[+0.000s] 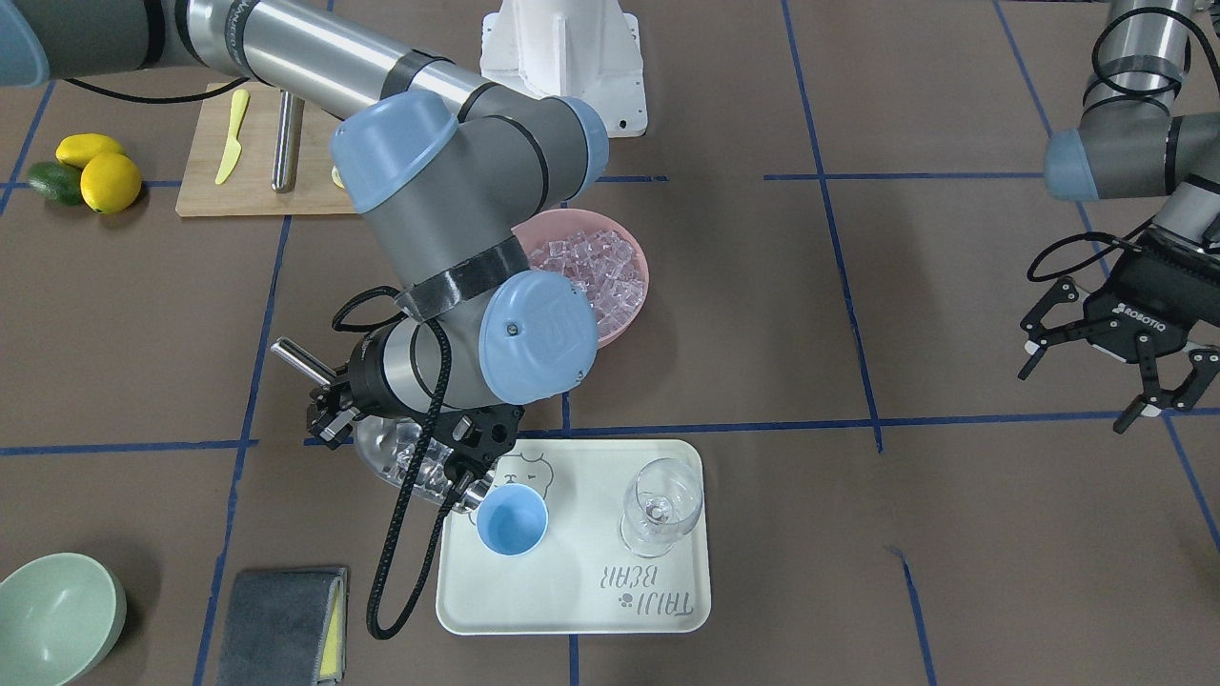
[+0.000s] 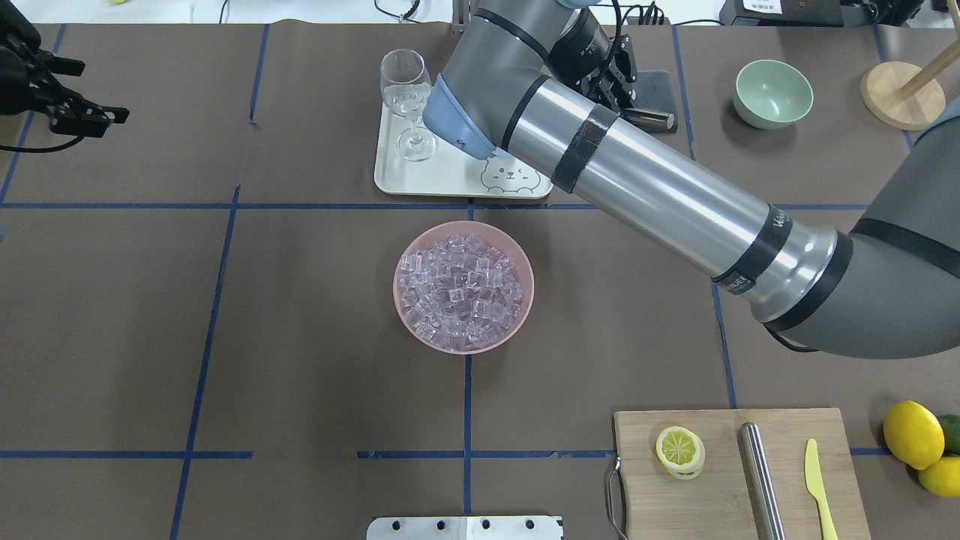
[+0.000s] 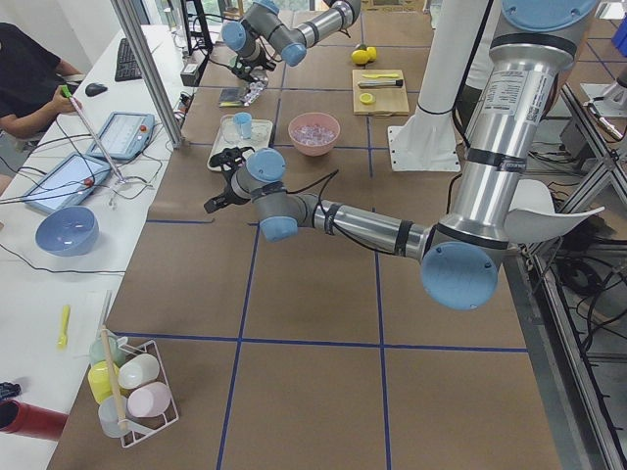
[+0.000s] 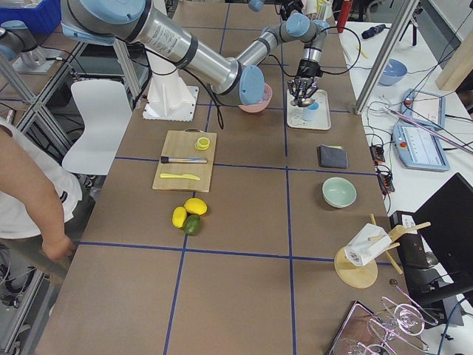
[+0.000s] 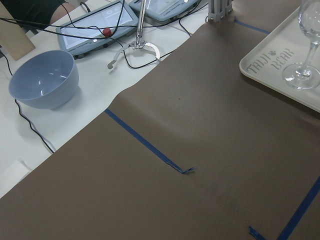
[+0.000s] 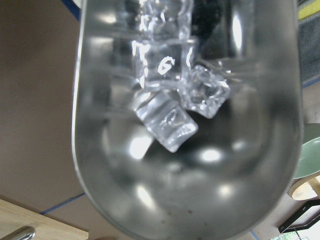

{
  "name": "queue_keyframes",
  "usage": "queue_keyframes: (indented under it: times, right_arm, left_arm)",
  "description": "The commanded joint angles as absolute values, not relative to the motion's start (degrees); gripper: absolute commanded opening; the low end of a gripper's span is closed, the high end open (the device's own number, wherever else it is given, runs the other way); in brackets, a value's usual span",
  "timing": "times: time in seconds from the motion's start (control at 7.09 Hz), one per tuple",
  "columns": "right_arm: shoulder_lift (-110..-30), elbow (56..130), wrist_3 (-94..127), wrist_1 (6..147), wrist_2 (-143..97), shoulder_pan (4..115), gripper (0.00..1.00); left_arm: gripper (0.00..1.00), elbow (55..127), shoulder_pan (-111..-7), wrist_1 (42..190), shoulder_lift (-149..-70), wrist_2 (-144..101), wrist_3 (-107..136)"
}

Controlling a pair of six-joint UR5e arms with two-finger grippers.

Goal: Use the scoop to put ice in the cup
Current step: 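Tilt the scoop with the right gripper to pour ice into the clear glass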

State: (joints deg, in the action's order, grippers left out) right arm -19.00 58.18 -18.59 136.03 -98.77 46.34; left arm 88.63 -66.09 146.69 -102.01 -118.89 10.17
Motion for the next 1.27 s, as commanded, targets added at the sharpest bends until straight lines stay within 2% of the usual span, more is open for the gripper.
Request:
queue_keyframes:
  times: [0.0,1.13]
  right_arm:
    - [-18.7,58.1,-19.1,136.2,-97.3,46.2,0.00]
    - [-18.6,58.2,-22.5,138.5,-91.3,46.2,0.00]
  left_arm:
    - [1.00,88.6,-66.1,146.7,-102.0,-118.9,10.2]
    - [1.00,88.6,-66.1,146.8,-102.0,-118.9,10.1]
